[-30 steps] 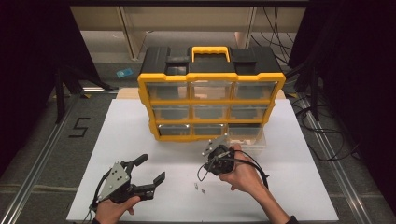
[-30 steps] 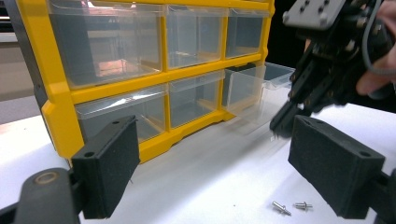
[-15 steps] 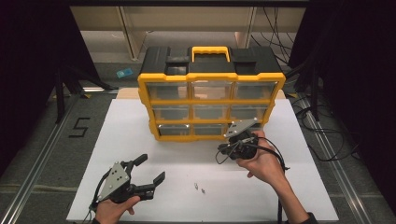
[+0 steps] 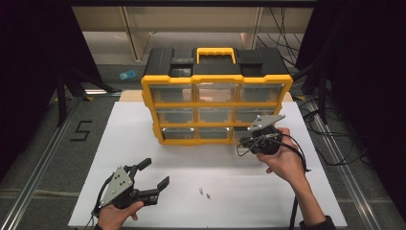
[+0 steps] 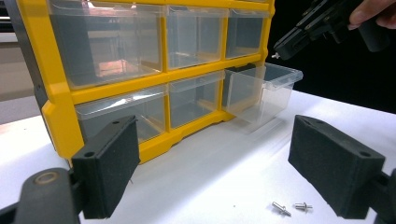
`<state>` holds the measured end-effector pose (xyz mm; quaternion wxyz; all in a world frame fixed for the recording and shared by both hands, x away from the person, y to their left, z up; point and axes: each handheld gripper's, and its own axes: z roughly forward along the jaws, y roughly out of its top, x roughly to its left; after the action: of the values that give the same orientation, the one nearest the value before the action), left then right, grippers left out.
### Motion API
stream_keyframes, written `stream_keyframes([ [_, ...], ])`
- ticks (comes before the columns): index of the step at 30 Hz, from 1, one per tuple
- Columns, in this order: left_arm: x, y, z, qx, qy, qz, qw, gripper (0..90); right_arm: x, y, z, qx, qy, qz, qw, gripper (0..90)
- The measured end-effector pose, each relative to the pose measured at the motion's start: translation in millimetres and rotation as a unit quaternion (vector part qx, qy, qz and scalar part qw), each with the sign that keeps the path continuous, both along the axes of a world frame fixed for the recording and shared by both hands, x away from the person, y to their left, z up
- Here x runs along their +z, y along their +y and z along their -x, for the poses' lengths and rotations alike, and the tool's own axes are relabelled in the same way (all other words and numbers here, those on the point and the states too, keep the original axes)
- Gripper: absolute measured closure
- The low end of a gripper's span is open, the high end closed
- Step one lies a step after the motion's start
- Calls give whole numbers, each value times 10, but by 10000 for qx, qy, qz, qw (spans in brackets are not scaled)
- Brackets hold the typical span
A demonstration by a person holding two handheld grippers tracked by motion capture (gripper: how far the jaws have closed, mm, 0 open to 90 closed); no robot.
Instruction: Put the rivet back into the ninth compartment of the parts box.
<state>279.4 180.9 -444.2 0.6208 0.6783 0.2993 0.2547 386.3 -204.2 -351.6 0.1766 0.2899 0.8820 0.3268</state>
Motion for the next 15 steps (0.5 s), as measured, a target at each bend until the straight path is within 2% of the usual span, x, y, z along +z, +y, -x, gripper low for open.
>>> stream_keyframes([
  [3, -1, 5, -21, -51, -111, -25, 9999, 160, -22, -13, -9, -134, -44, -16, 9999, 866],
  [4, -1, 6, -19, -43, -98, -29, 9999, 160, -27, -39, -32, -92, -18, 39, 9999, 866],
  [5, 0, 2, 2, 9, 14, -1, 10000, 160, -27, -39, -32, -92, -18, 39, 9999, 866],
  [7, 0, 3, 0, 1, 2, -3, 10000, 160, -40, -51, -40, -182, -9, 52, 9998, 866],
  [8, 0, 3, 0, 0, -1, -6, 10000, 160, -69, -68, -68, -215, -132, 9, 9997, 866],
  [10, 0, 3, 1, 2, 3, -2, 10000, 160, -96, -90, -95, -243, -181, 8, 9995, 865],
  [11, 0, 2, 0, 2, 2, -2, 10000, 160, -96, -90, -95, -243, -181, 8, 9995, 865],
  [12, 0, 0, 1, 0, 0, 0, 10000, 160, -119, -111, -112, -302, -32, 62, 9995, 866],
  [15, 1, 1, 1, -4, -7, -1, 10000, 160, -162, -130, -142, -318, -23, 34, 9995, 865],
])
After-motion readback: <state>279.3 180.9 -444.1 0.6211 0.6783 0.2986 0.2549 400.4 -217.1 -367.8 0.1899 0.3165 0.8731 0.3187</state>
